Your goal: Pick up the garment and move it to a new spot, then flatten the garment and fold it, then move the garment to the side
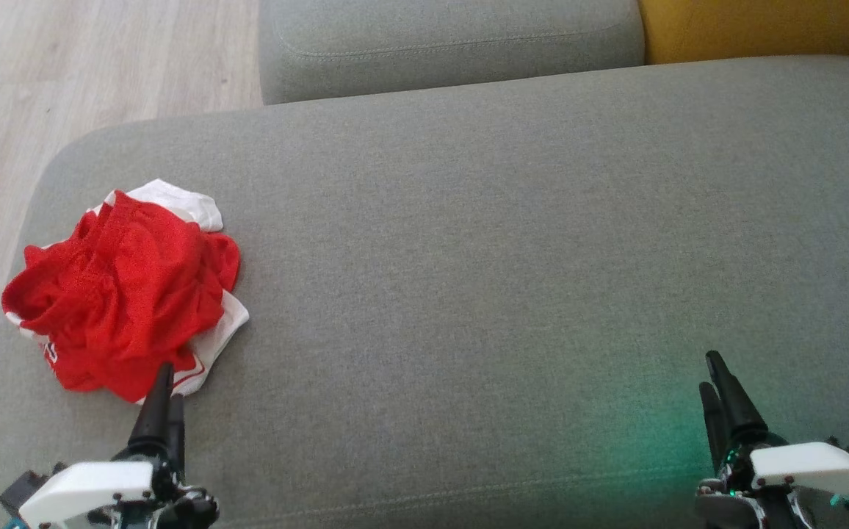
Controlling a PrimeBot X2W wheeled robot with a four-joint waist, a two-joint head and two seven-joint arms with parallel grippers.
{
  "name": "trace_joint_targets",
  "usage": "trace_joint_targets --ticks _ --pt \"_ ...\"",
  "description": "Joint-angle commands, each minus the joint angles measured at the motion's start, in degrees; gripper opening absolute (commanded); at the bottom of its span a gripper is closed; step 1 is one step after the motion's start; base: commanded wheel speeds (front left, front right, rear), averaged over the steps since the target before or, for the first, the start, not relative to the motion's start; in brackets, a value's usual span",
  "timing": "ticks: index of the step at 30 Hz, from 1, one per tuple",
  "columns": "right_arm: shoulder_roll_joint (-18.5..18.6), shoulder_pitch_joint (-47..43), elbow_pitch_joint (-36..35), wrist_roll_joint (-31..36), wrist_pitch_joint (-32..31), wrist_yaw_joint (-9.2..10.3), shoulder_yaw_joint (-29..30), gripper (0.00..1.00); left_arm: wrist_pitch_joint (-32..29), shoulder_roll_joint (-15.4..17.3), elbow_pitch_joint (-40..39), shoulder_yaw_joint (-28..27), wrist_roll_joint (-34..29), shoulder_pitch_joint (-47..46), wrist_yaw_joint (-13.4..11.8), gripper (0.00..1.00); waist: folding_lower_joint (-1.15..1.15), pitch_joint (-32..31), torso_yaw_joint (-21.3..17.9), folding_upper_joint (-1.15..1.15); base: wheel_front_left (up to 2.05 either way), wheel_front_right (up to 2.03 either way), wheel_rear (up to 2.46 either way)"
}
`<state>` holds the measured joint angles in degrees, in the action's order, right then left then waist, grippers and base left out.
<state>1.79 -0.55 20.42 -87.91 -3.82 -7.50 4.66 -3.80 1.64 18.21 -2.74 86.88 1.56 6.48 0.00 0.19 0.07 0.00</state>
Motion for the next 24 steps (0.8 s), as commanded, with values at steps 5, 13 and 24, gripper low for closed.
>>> trace_joint_targets --ticks 5,13,24 --pt "0.22 2.77 -3.27 7.66 1.26 0.0 -0.31 1.0 1.47 0.55 -4.05 0.67 -7.38 -2.82 -1.26 1.0 0.0 -0.05 0.06 0.0 0.0 0.0 0.0" --pt "0.28 2.67 -5.57 16.82 2.62 0.0 -1.76 1.0 2.81 0.63 -5.96 3.11 -16.4 -2.99 -3.84 1.0 0.0 -0.12 0.14 0.0 0.0 0.0 0.0" --pt "0.37 2.76 -7.91 25.83 4.48 0.0 -3.73 1.0 4.65 2.1 -8.76 6.87 -25.65 -3.67 -7.58 1.0 0.0 -0.02 0.27 0.0 0.0 0.0 0.0"
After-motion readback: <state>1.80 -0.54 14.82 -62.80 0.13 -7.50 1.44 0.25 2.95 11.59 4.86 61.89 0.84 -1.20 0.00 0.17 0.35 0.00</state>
